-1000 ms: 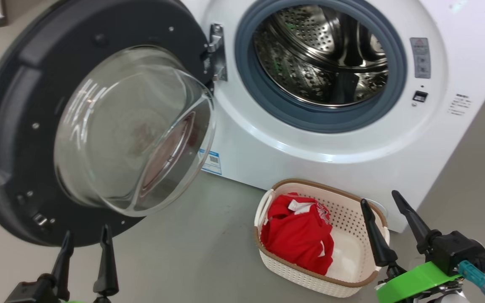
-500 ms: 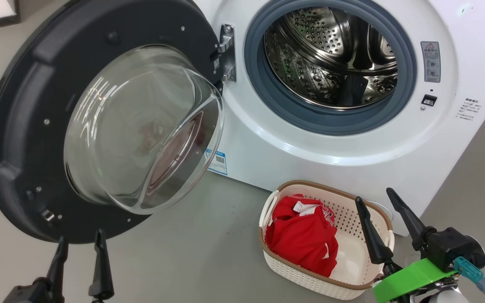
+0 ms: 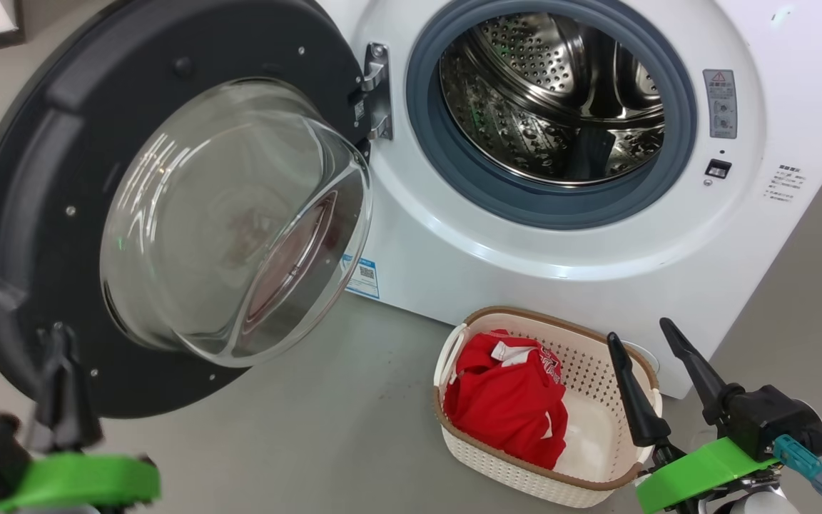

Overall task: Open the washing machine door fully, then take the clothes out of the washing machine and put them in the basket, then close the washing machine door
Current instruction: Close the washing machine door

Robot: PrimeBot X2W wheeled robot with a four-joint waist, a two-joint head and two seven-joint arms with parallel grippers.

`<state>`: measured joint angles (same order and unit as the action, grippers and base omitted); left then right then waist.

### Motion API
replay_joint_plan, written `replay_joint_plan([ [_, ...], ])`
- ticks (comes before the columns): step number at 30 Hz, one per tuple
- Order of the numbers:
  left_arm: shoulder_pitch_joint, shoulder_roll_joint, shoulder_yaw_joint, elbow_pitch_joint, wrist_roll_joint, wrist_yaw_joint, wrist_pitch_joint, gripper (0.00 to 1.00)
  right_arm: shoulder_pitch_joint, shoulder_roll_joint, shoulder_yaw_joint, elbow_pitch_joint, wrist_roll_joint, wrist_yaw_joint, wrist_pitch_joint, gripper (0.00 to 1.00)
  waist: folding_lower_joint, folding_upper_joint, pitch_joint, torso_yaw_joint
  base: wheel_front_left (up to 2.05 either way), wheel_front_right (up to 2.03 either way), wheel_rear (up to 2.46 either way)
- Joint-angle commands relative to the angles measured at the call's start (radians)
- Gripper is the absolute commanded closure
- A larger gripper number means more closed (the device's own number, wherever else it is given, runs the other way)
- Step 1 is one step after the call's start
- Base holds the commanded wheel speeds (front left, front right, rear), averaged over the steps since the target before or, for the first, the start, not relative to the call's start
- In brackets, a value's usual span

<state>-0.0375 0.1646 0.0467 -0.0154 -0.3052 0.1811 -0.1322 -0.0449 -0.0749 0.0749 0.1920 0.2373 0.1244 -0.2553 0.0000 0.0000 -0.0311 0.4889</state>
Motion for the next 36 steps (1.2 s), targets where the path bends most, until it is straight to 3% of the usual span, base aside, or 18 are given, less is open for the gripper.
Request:
replay_joint_plan([
  [1,-0.077,0.036,0.051,-0.045,0.017,0.019,0.005,1.0,-0.03,-0.012,0.015,-0.023,0.004,0.006,-0.006,0.0,0.0,0.0,-0.003,-0.006,0.0,0.0,0.0],
  [11,-0.276,0.115,0.16,-0.051,-0.034,0.055,0.055,1.0,-0.027,-0.01,0.015,-0.018,0.0,0.006,-0.006,0.0,0.0,0.0,-0.002,-0.039,0.0,0.0,0.0],
  [22,-0.584,0.184,0.344,0.293,-0.308,0.015,0.139,1.0,-0.031,-0.035,0.017,-0.013,-0.005,0.006,-0.006,0.0,0.0,0.0,0.004,-0.066,0.0,0.0,0.0],
  [28,-0.677,0.192,0.416,0.485,-0.456,0.008,0.27,1.0,-0.02,-0.034,0.013,-0.011,-0.007,0.006,-0.006,0.0,0.0,0.0,-0.002,-0.068,0.0,0.0,0.0],
  [36,-0.737,0.213,0.47,0.636,-0.62,0.004,0.518,1.0,-0.014,-0.032,0.019,-0.006,-0.009,0.006,-0.006,0.0,0.0,0.0,-0.005,-0.067,0.0,0.0,0.0],
])
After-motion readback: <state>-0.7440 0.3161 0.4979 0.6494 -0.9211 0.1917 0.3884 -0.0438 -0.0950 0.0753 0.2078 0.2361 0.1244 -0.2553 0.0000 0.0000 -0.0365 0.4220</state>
